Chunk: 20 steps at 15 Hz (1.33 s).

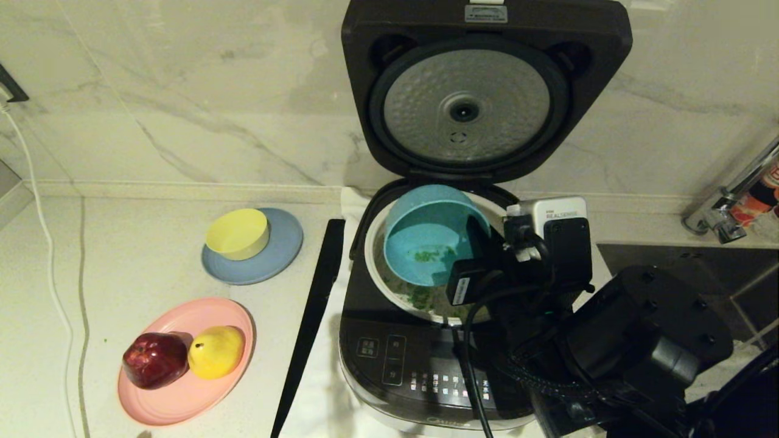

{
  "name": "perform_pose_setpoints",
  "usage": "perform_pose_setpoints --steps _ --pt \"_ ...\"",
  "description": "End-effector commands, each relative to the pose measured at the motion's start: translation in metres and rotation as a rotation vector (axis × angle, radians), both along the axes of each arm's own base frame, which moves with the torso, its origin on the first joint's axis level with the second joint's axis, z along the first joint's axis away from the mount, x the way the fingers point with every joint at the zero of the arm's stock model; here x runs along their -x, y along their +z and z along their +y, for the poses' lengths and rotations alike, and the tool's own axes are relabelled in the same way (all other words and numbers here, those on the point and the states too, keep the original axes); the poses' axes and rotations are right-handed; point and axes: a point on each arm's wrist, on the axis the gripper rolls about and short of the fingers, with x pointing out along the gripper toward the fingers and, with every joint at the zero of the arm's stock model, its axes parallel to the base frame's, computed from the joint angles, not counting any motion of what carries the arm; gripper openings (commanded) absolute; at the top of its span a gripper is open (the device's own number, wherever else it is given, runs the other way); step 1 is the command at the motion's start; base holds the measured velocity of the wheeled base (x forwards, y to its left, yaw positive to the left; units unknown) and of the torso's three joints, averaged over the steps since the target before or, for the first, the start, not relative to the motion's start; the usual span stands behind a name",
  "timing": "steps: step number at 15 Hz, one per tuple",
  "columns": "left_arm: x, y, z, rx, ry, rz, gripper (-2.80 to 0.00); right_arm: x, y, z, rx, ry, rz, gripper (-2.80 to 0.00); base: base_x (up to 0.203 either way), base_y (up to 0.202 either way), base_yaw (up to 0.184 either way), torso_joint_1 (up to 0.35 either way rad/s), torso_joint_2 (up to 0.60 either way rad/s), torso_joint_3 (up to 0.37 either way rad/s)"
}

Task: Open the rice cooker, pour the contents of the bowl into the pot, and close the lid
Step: Pour the water from the bowl into the rice cooker

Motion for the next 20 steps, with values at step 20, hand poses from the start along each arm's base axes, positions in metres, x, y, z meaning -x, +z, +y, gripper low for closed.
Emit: perform_pose_setpoints --steps 20 --pt "0.000 0.000 0.000 0.000 0.000 -0.001 -2.80 -0.011 -0.016 -0.002 0.279 -0.098 -0.015 -2.80 0.000 0.000 0.000 0.000 0.00 0.000"
